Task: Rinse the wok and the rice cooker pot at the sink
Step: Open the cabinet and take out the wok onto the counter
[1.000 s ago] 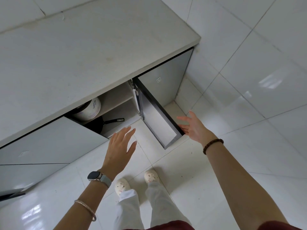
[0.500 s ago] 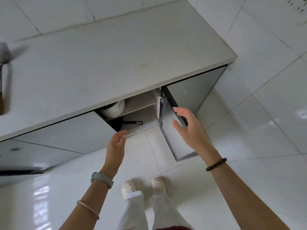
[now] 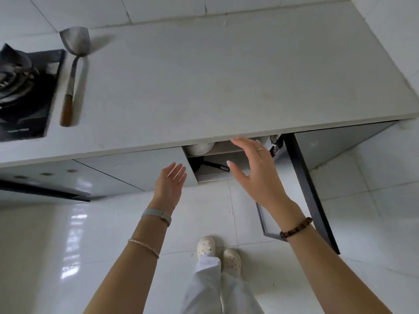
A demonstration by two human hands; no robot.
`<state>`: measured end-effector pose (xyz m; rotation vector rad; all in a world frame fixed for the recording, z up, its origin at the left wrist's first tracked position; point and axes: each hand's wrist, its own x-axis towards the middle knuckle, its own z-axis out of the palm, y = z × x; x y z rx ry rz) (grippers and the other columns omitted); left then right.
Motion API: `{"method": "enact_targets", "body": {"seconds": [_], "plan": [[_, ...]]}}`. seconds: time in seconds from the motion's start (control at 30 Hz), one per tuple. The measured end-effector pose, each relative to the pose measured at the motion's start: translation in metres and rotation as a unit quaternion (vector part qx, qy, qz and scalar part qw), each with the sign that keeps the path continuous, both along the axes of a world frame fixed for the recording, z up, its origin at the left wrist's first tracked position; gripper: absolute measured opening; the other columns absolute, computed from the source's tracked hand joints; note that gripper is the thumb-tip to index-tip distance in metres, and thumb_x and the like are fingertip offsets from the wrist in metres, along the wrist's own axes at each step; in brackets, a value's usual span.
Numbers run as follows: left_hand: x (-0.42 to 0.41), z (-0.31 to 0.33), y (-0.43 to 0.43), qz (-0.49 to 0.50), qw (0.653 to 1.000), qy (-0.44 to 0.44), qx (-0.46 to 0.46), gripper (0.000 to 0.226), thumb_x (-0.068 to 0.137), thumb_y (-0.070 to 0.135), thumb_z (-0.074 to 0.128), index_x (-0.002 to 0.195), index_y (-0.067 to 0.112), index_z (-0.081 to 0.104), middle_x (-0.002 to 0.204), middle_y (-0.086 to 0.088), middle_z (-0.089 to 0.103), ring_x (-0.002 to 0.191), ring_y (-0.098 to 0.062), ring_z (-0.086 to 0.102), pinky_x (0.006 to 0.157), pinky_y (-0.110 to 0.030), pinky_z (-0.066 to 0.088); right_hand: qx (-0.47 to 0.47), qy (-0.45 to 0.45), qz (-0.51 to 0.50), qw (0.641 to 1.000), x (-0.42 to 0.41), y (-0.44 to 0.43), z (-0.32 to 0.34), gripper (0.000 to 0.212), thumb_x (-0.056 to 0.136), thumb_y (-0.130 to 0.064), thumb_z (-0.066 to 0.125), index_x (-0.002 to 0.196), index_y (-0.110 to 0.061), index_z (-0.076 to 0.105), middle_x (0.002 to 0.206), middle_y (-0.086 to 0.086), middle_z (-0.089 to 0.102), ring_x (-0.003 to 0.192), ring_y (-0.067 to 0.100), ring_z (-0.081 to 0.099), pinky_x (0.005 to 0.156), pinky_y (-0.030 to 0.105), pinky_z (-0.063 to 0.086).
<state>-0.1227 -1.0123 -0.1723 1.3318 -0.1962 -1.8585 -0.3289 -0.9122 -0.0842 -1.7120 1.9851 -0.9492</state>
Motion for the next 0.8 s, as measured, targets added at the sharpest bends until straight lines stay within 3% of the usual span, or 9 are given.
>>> {"method": "enact_targets", "body": {"seconds": [0.1, 0.27, 0.8], "plan": [[0.004, -0.011, -0.028, 0.044, 0.998, 0.037, 0.034, 0.036, 0.104, 0.019, 0.034, 0.133, 0.002, 0.045, 0.141, -0.018, 0.047, 0.131, -0.034, 0.047, 0.11, -0.04, 0.038, 0.003, 0.004, 0.004, 1.0, 0.006, -0.024, 0.0, 0.046, 0.094, -0.032, 0.056, 0.138, -0.021, 0.045, 0.141, -0.006, 0.046, 0.134, 0.013, 0.036, 0.115, 0.039, 0.028], [0.005, -0.026, -0.064, 0.088, 0.992, 0.043, 0.074, 0.043, 0.105, 0.025, 0.032, 0.143, 0.007, 0.04, 0.148, -0.015, 0.042, 0.135, -0.03, 0.044, 0.109, -0.038, 0.038, -0.009, -0.002, 0.005, 1.0, 0.013, -0.052, -0.002, 0.046, 0.094, -0.026, 0.058, 0.137, -0.015, 0.047, 0.14, -0.002, 0.048, 0.134, 0.008, 0.036, 0.114, 0.046, 0.029], [-0.011, -0.042, -0.083, 0.198, 0.964, 0.161, 0.078, 0.042, 0.104, 0.039, 0.031, 0.132, 0.014, 0.052, 0.139, -0.012, 0.052, 0.131, -0.029, 0.049, 0.112, -0.04, 0.036, 0.008, 0.007, -0.012, 1.0, 0.015, -0.051, -0.007, 0.045, 0.094, -0.026, 0.057, 0.137, -0.019, 0.047, 0.142, -0.005, 0.046, 0.135, 0.01, 0.036, 0.114, 0.042, 0.028]]}}
